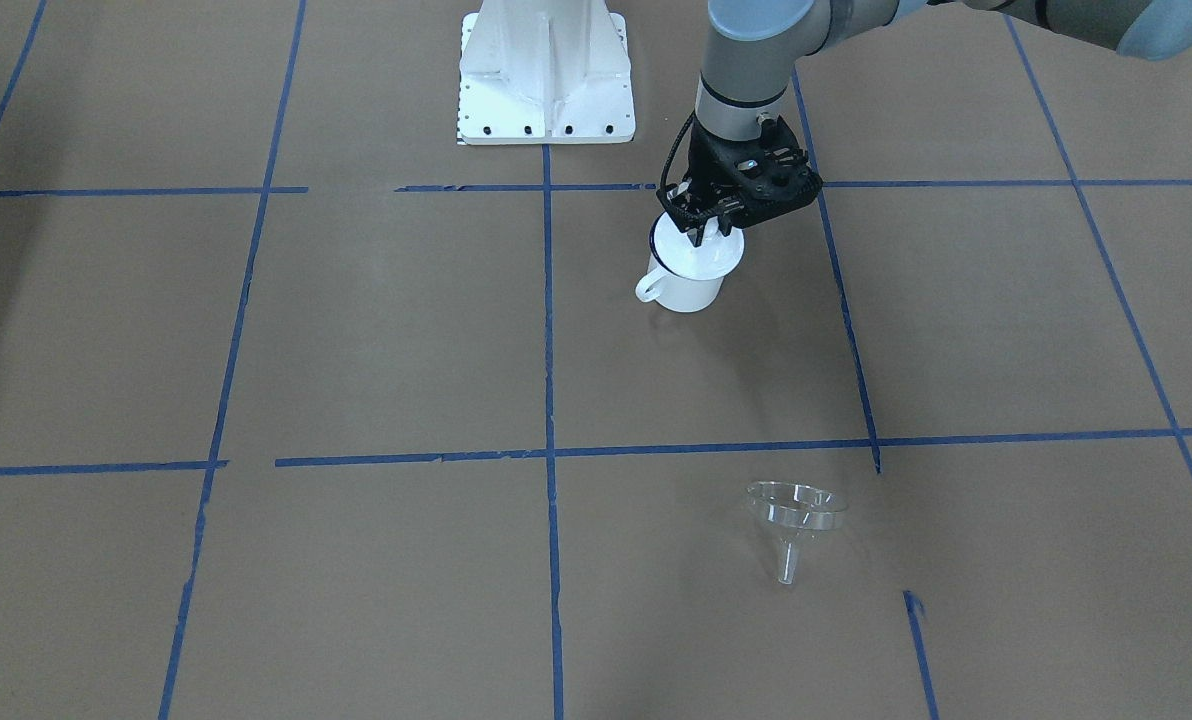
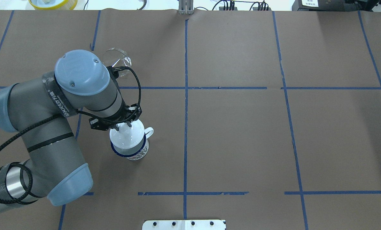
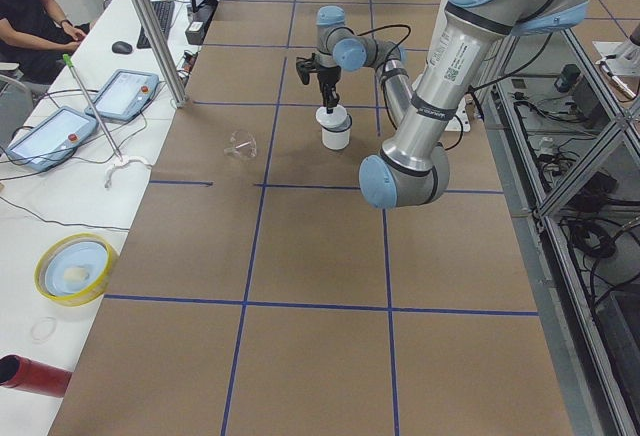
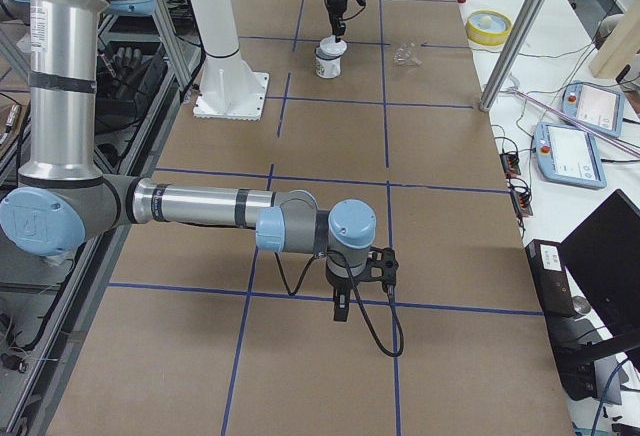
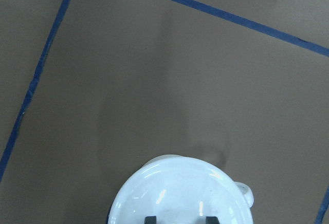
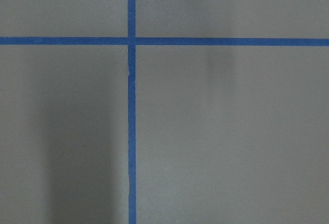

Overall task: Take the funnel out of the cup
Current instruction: 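Lower the lid onto the mug opening with the left gripper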

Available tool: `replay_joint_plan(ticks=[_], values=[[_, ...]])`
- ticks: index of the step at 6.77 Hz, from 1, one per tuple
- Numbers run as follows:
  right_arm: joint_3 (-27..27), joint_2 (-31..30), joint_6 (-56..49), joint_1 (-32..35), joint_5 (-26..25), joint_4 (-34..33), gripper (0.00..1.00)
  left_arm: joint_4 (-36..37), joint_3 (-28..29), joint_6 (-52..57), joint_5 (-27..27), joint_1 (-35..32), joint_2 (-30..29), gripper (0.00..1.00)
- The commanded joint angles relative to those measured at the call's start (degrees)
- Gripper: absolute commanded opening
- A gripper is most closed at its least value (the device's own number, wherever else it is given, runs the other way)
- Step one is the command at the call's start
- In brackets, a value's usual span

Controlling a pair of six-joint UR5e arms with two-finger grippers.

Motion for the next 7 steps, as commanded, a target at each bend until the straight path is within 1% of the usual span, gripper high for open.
replay_joint_plan(ticks=[1, 7], values=[[0.0, 0.0, 0.0, 0.0, 0.0, 0.0, 1.00, 0.0, 0.2, 0.0, -0.1, 0.8, 0.2, 0.00], [0.0, 0.0, 0.0, 0.0, 0.0, 0.0, 1.00, 0.0, -0.3, 0.0, -0.2, 0.8, 0.5, 0.00]])
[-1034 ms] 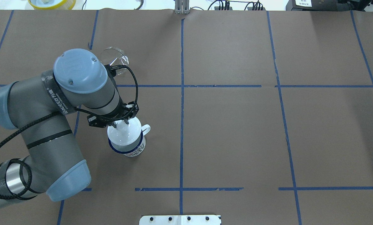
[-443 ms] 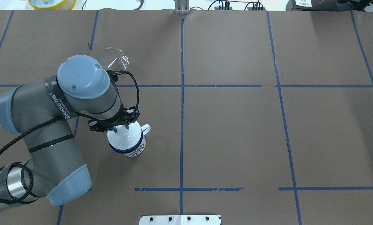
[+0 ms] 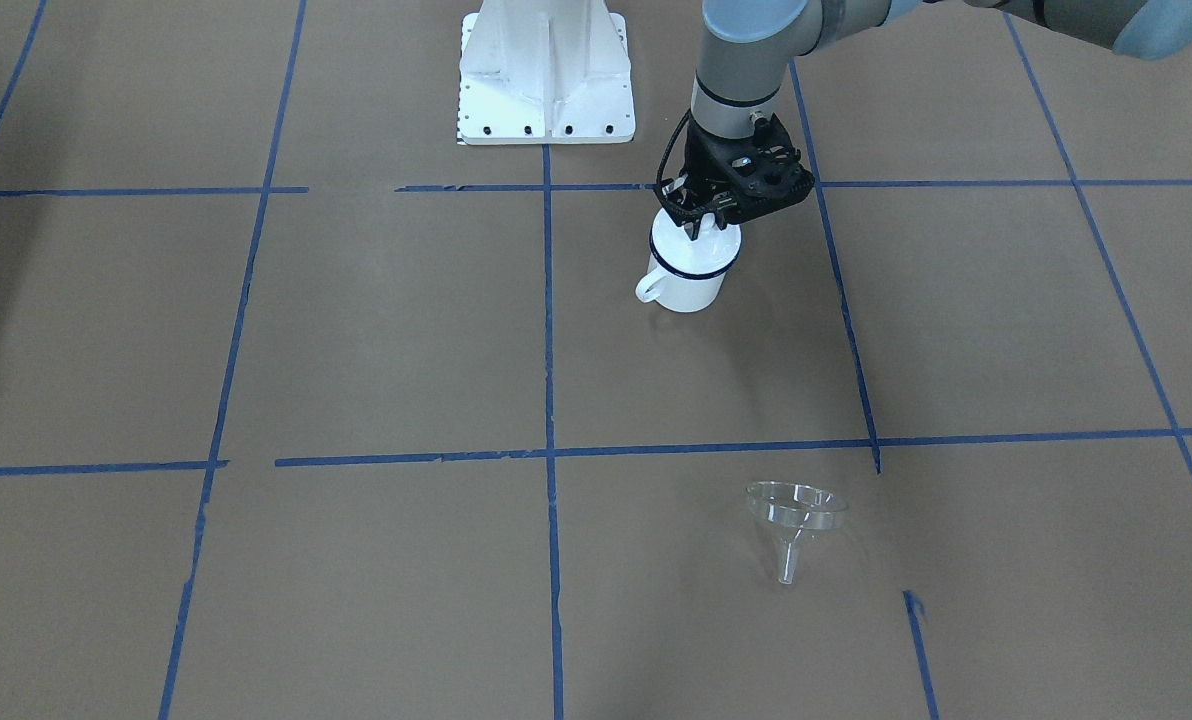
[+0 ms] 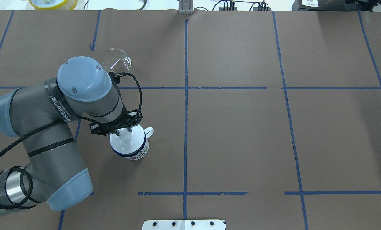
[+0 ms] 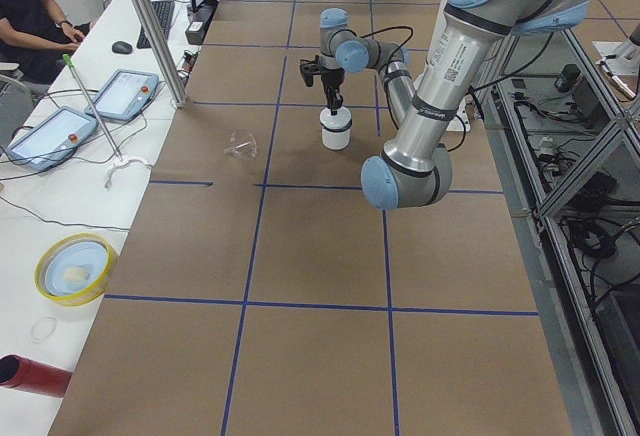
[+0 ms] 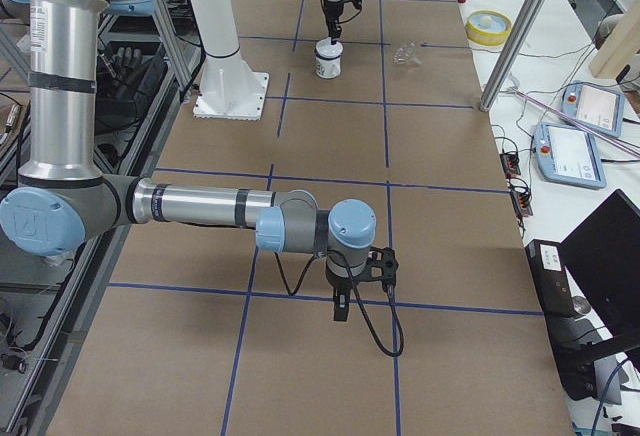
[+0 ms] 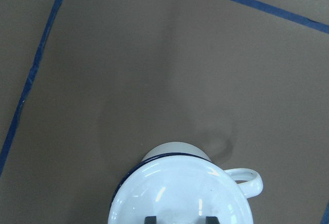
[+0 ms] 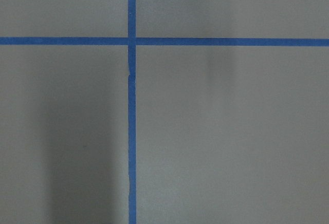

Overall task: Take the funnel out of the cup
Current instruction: 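Lower the lid onto the mug opening with the left gripper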

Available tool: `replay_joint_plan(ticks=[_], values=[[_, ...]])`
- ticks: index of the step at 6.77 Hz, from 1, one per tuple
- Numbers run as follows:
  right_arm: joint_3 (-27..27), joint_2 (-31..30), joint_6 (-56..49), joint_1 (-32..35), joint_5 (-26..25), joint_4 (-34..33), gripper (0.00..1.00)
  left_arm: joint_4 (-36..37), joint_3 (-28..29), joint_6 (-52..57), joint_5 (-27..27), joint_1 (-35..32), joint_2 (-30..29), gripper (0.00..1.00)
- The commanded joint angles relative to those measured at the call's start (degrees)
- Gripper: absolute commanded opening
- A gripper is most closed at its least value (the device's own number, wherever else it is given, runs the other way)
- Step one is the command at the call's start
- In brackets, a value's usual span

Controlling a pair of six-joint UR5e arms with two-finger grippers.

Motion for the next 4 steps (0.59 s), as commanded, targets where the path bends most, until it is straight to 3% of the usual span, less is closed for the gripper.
replay_joint_plan(ticks=[1, 3, 4], values=[[0.0, 0.0, 0.0, 0.0, 0.0, 0.0, 1.00, 0.0, 0.0, 0.0, 0.0, 0.2, 0.0, 0.00], [0.0, 0.0, 0.0, 0.0, 0.0, 0.0, 1.00, 0.0, 0.3, -0.1, -0.1, 0.2, 0.0, 0.02], [0.0, 0.0, 0.0, 0.0, 0.0, 0.0, 1.00, 0.0, 0.4, -0.4, 0.0, 0.2, 0.0, 0.99]])
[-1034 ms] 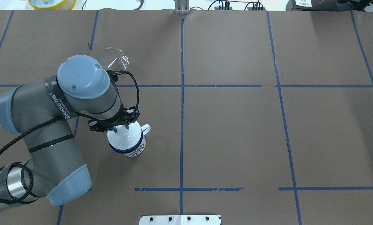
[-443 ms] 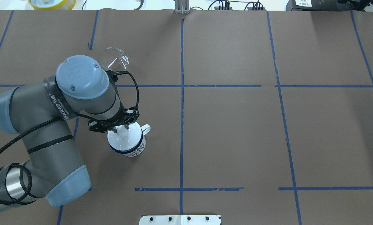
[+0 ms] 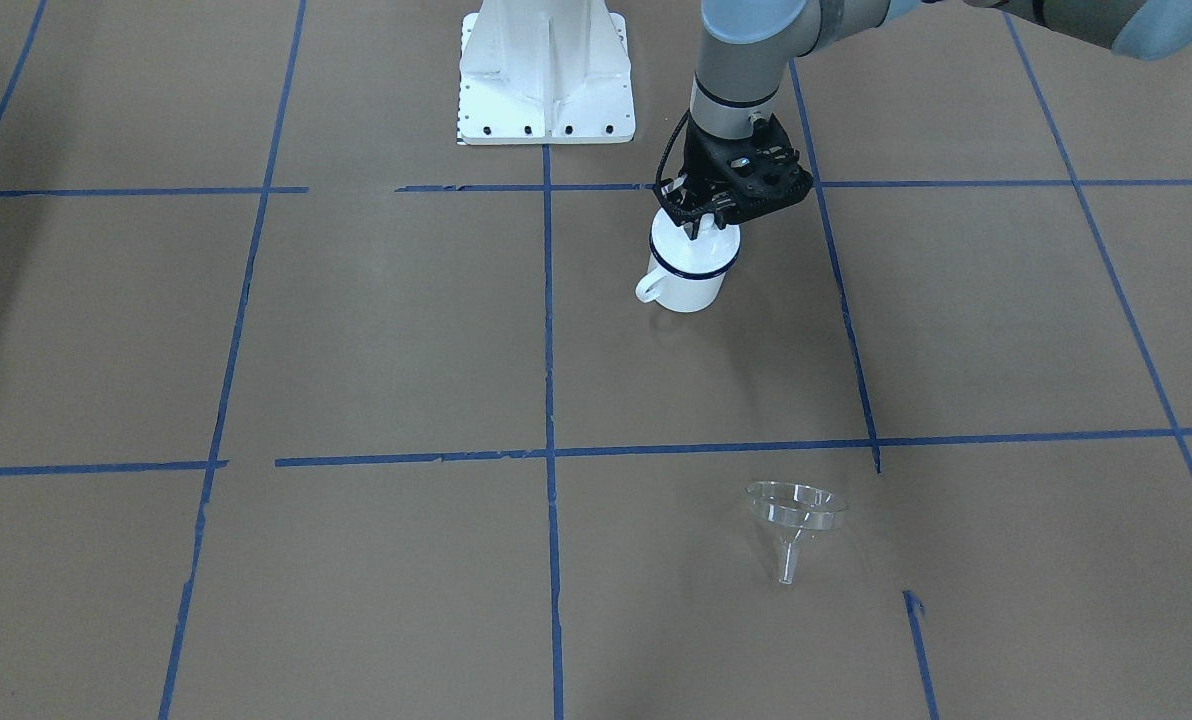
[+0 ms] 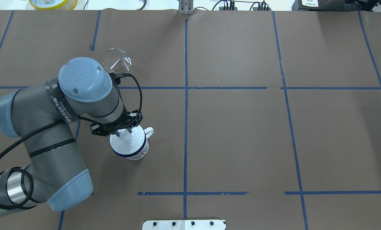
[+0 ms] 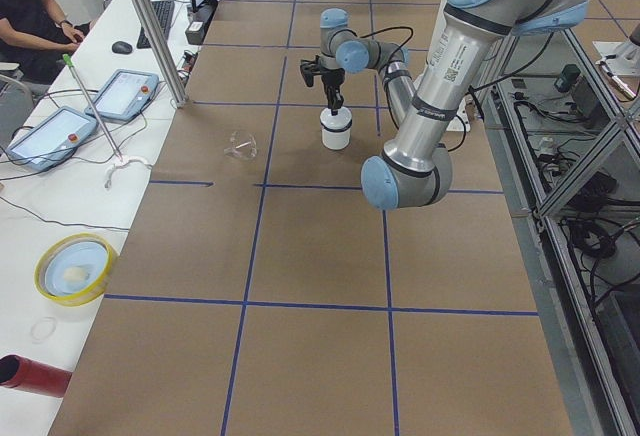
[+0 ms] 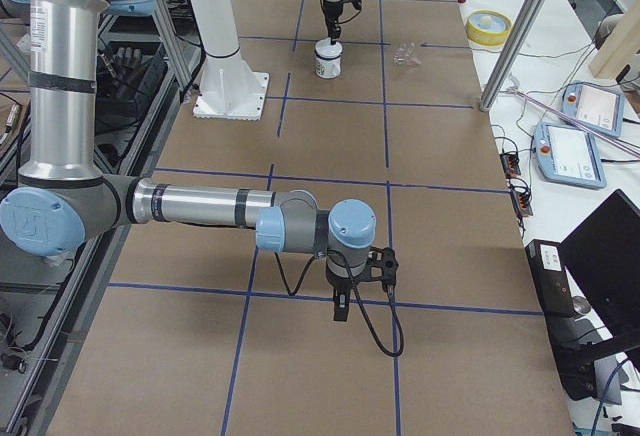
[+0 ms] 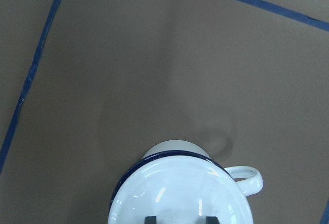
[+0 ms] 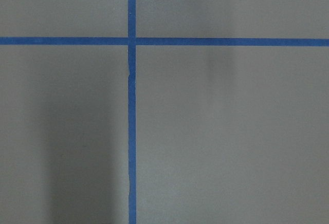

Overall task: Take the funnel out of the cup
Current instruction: 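Lower the lid onto the mug opening with the left gripper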

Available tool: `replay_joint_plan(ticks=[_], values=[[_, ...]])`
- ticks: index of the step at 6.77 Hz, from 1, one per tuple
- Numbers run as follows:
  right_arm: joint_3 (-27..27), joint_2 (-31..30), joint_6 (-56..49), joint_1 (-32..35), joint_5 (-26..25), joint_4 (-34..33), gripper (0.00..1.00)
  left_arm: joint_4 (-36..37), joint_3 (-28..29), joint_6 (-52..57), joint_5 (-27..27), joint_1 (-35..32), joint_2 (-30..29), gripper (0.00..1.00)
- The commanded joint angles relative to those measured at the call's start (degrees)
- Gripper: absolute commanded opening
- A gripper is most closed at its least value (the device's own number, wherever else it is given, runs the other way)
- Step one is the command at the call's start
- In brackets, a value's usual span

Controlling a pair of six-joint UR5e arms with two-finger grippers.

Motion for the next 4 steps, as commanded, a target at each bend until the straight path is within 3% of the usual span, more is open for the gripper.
replay_joint_plan(ticks=[1, 4], values=[[0.0, 0.0, 0.0, 0.0, 0.0, 0.0, 1.00, 0.0, 0.1, -0.4, 0.1, 0.0, 0.0, 1.00], [0.0, 0.0, 0.0, 0.0, 0.0, 0.0, 1.00, 0.0, -0.1, -0.3, 0.1, 0.0, -0.1, 1.00]])
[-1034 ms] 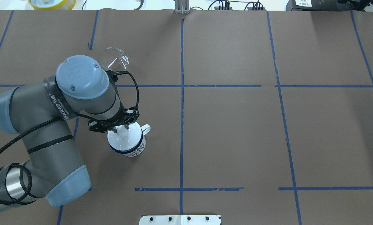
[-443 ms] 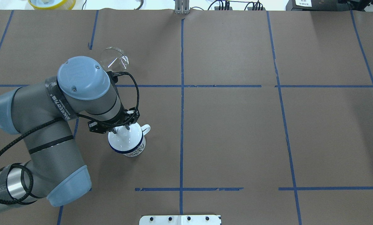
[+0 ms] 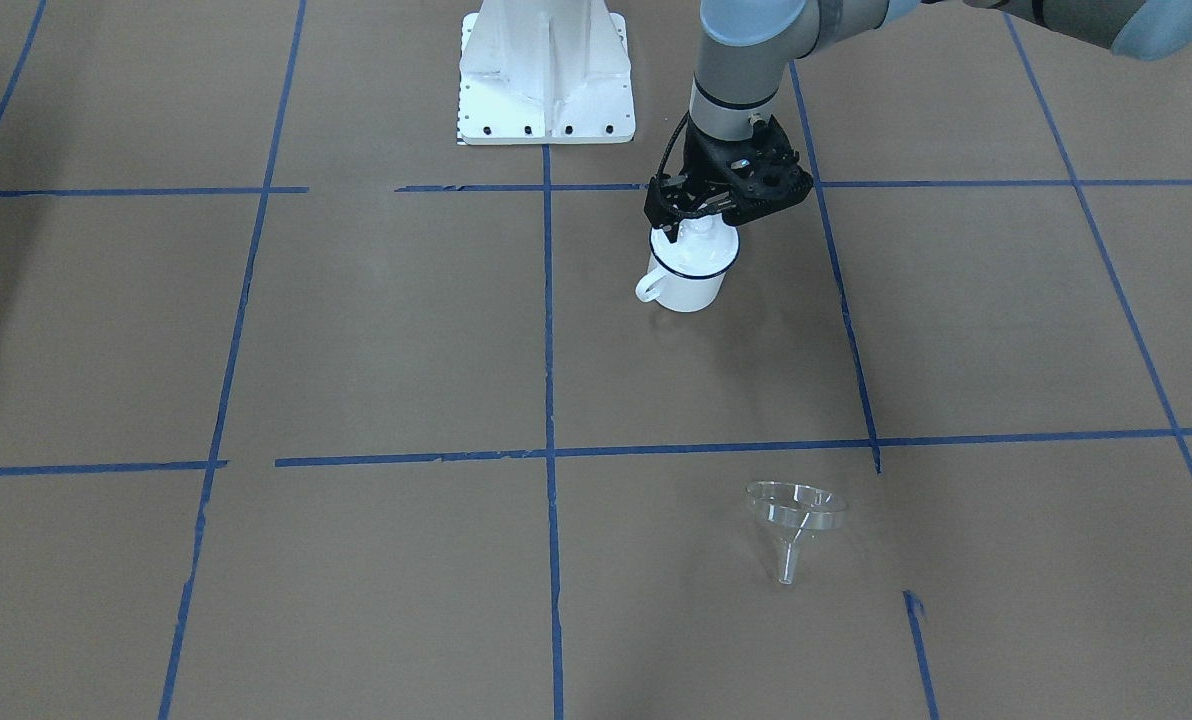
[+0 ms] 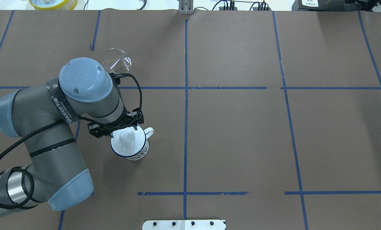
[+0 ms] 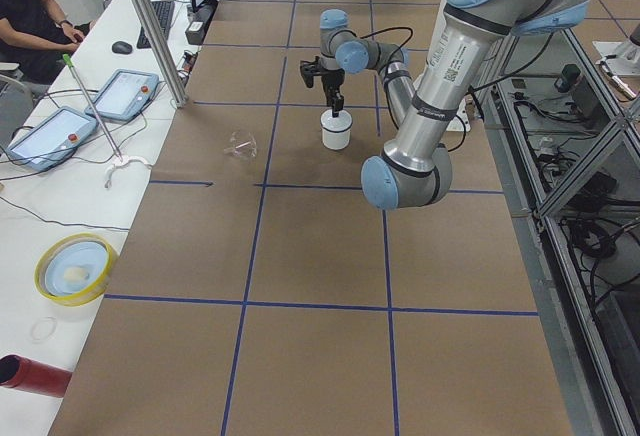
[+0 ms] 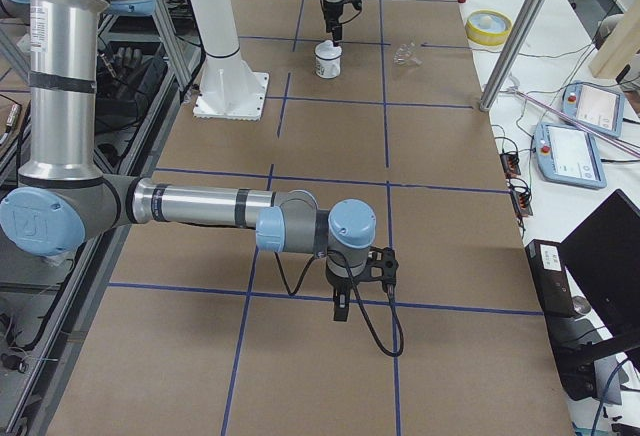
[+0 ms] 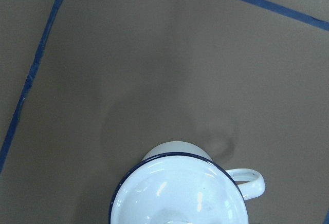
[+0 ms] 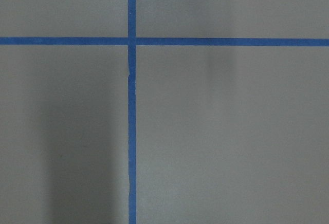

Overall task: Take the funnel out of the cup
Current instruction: 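Open the left gripper and withdraw it away from the mug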

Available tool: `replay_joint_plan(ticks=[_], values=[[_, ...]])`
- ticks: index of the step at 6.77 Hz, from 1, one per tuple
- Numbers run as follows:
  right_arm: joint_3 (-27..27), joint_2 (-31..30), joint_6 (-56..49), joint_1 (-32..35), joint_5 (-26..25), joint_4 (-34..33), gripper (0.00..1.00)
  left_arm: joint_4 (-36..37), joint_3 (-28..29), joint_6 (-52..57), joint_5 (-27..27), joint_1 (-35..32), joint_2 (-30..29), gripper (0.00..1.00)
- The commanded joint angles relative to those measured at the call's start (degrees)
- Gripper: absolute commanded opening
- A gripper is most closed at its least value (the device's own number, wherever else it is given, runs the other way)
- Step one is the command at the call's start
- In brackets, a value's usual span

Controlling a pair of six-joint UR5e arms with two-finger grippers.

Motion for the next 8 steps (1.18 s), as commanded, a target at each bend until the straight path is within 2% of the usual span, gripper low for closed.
replay_joint_plan(ticks=[1, 3, 5, 7, 8], values=[[0.0, 0.0, 0.0, 0.0, 0.0, 0.0, 1.00, 0.2, -1.2, 0.3, 0.2, -0.1, 0.0, 1.00], [0.0, 0.0, 0.0, 0.0, 0.0, 0.0, 1.00, 0.6, -3.6, 2.6, 0.2, -4.7, 0.1, 1.00], [0.0, 0.0, 0.0, 0.0, 0.0, 0.0, 1.00, 0.4, -3.3, 17.3, 0.0, -9.2, 0.3, 1.00], [0.0, 0.0, 0.0, 0.0, 0.0, 0.0, 1.00, -0.7, -2.5, 34.3, 0.0, -19.3, 1.9, 1.00], [0.0, 0.0, 0.0, 0.0, 0.0, 0.0, 1.00, -5.7, -1.5, 39.2, 0.1, -22.6, 5.6, 1.00]])
